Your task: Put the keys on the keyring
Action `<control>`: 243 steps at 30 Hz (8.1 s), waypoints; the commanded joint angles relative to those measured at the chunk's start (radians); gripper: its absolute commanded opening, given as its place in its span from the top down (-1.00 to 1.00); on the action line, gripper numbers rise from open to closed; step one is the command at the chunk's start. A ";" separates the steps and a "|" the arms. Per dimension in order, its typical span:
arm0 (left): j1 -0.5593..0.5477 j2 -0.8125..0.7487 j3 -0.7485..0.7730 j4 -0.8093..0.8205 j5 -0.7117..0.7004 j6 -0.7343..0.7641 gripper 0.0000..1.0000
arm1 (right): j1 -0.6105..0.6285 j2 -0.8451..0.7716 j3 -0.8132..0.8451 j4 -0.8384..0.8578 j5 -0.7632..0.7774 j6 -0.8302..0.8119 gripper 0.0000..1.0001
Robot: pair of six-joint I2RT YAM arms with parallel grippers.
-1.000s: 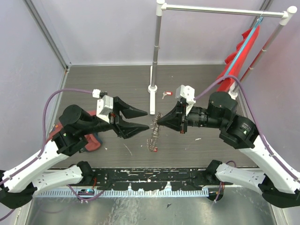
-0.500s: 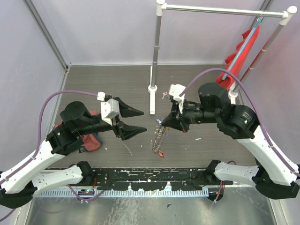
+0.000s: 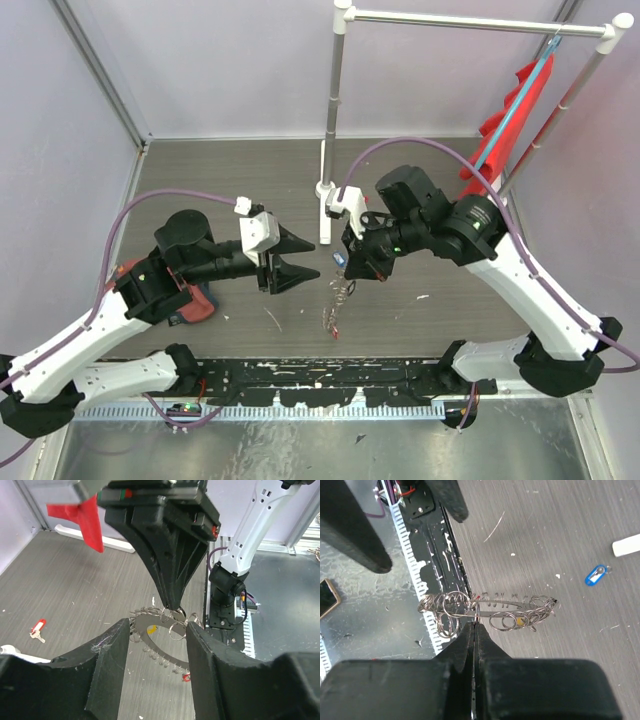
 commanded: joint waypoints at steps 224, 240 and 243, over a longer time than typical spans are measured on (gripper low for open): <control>-0.070 0.144 0.049 0.033 0.089 0.053 1.00 | 0.017 -0.144 -0.095 0.227 -0.106 0.040 0.77; -0.069 0.009 -0.116 0.374 0.006 -0.162 1.00 | 0.017 -0.362 -0.261 0.501 0.003 0.109 0.33; -0.070 0.005 -0.137 0.432 0.006 -0.204 1.00 | 0.017 -0.362 -0.270 0.513 -0.011 0.109 0.33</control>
